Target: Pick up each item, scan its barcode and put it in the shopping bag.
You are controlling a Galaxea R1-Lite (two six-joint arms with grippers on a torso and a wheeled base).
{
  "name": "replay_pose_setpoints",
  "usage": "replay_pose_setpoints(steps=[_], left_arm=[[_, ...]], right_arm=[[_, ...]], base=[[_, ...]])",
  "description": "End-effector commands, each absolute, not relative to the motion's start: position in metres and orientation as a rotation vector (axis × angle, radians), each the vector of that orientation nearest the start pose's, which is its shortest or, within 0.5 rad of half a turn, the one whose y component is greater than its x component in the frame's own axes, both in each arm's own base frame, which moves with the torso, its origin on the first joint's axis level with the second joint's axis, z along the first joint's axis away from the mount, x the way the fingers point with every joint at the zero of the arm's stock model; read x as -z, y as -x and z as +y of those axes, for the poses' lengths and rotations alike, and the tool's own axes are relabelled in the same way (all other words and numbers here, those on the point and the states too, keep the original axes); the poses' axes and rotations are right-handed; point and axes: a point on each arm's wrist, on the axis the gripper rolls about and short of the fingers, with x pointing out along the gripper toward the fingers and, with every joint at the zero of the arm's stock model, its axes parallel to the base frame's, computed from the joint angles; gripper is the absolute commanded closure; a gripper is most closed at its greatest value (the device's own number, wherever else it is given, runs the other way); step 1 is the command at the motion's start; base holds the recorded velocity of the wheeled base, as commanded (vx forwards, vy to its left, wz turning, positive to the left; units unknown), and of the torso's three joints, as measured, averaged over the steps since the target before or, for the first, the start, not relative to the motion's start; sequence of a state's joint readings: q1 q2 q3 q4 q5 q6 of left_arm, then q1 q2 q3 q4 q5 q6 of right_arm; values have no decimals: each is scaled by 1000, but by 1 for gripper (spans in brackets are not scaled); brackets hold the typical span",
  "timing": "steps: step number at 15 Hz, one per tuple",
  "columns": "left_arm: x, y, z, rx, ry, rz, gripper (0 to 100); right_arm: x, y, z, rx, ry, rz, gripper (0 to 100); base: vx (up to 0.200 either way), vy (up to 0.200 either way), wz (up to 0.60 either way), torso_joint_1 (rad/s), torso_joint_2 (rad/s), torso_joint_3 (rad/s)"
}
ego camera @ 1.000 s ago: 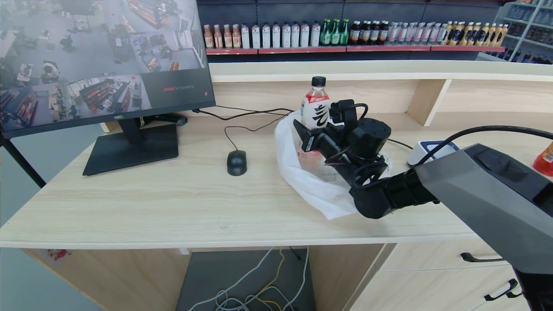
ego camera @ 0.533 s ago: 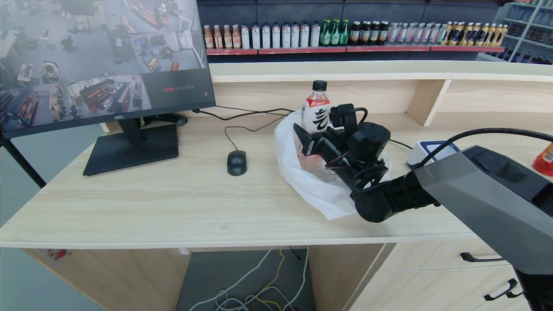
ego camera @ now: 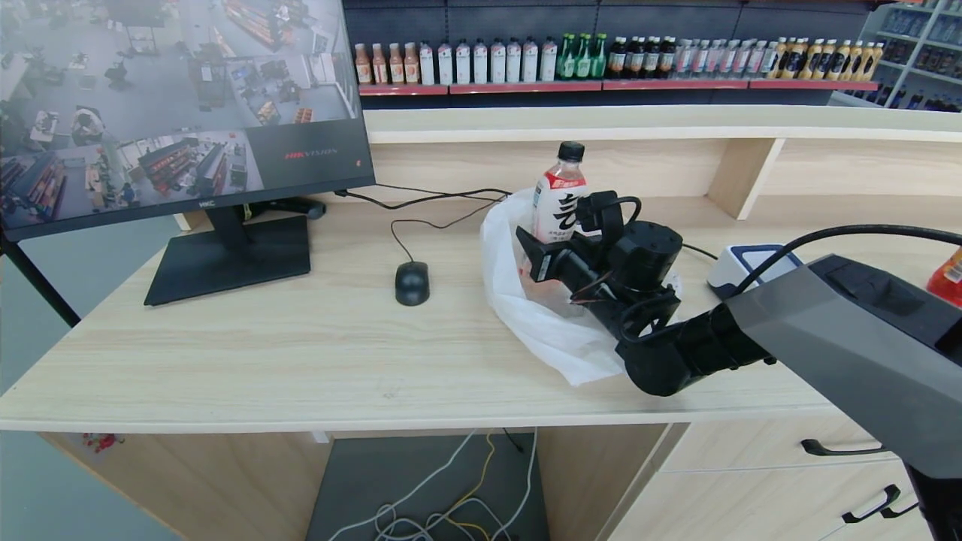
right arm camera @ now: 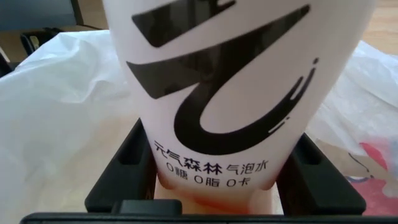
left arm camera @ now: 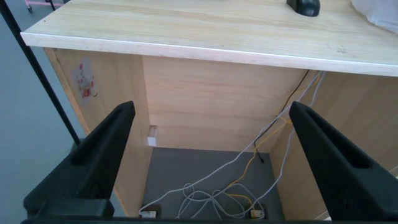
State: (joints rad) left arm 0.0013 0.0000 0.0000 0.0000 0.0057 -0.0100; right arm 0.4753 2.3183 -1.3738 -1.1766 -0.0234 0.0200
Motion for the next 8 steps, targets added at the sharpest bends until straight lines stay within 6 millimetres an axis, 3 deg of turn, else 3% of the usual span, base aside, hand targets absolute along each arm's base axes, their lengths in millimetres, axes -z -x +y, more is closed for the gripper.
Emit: replay_pose_setpoints(steps=[1, 6, 7, 8], left_arm=[[-75, 23, 0, -8, 11, 0, 0], [-75, 23, 0, -8, 11, 0, 0], [-75, 23, 0, -8, 11, 0, 0], [-75, 23, 0, -8, 11, 0, 0]], right_arm=[[-147, -412, 212, -454, -76, -217, 100], [-148, -408, 209, -451, -74, -208, 100], [-148, -406, 208, -453, -74, -202, 0], [-147, -405, 208, -453, -76, -200, 0]], base=[[0, 0, 0, 0, 0, 0], [0, 0, 0, 0, 0, 0], [0, 0, 0, 0, 0, 0], [0, 0, 0, 0, 0, 0]])
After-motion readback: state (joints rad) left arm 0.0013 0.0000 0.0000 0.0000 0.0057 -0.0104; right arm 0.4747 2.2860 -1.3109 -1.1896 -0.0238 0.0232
